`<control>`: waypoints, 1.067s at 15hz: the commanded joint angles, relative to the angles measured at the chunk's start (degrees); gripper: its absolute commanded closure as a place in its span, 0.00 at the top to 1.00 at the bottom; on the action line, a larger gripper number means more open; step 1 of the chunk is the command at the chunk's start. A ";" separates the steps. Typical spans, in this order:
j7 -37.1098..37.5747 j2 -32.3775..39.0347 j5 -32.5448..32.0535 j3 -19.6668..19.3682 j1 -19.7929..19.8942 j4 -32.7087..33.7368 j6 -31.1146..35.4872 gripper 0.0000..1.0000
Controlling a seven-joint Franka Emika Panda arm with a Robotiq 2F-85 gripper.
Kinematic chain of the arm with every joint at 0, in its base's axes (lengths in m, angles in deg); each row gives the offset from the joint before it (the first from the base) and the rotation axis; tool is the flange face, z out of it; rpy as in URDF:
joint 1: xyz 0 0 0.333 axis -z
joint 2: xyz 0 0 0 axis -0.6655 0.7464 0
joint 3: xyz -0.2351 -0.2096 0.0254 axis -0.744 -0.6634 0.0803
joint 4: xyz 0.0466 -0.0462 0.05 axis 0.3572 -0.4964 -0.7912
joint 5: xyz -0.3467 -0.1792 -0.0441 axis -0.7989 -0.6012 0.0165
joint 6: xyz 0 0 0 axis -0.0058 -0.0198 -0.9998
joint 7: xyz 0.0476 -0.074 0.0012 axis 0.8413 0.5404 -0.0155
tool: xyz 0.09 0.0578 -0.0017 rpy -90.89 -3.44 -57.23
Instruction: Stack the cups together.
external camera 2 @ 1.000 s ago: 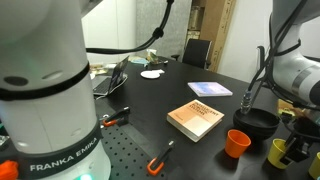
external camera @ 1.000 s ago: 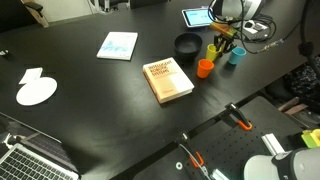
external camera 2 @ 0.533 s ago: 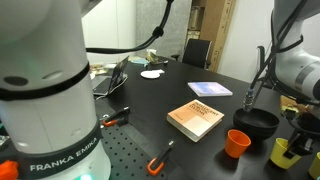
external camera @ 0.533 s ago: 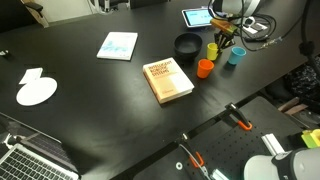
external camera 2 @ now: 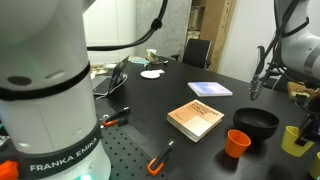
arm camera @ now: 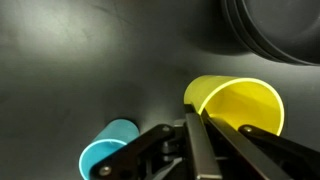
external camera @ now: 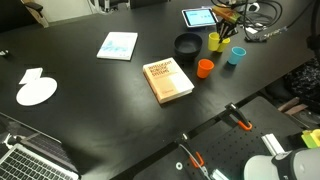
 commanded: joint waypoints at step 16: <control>-13.45 -31.92 -1.98 -0.62 -4.11 -31.37 0.33 0.05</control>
